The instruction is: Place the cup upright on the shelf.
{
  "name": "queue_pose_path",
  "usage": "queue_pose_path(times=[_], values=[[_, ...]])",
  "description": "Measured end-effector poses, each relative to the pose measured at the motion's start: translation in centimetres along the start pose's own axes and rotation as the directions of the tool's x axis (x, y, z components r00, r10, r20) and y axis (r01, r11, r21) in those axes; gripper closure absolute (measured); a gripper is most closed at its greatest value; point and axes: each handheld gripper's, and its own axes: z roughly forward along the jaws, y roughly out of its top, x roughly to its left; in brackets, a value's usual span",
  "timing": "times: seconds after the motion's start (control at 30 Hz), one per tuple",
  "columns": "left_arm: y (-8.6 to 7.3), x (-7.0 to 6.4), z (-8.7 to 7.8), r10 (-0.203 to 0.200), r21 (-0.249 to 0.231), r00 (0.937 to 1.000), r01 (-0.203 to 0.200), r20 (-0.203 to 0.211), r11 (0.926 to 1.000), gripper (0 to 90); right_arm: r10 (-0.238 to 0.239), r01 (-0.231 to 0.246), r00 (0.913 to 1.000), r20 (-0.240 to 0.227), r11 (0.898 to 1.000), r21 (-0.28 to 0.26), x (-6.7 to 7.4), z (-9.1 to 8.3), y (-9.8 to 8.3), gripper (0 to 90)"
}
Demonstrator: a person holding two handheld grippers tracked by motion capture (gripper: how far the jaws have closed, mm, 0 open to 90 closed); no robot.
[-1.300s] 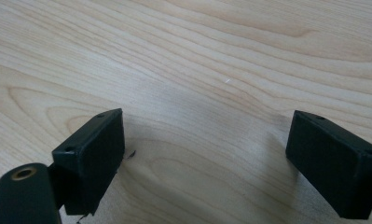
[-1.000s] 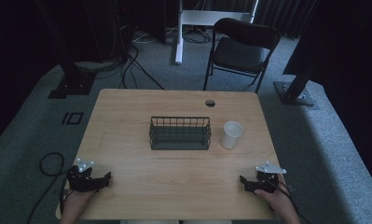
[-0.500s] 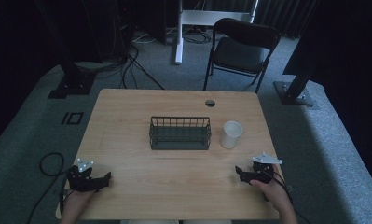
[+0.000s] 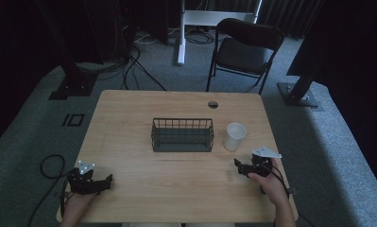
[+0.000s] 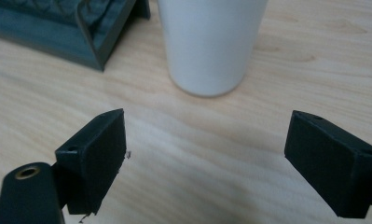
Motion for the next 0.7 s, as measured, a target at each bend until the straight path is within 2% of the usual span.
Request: queue_pose_path(times=[0.7], values=[[0.0, 0.0, 0.0, 0.000, 0.000, 1.0000, 0.000, 0.001, 1.0000, 0.1, 0.025, -0.023, 0.9993, 0.026, 0.998, -0.064, 0.0, 1.8, 3.0, 12.9]])
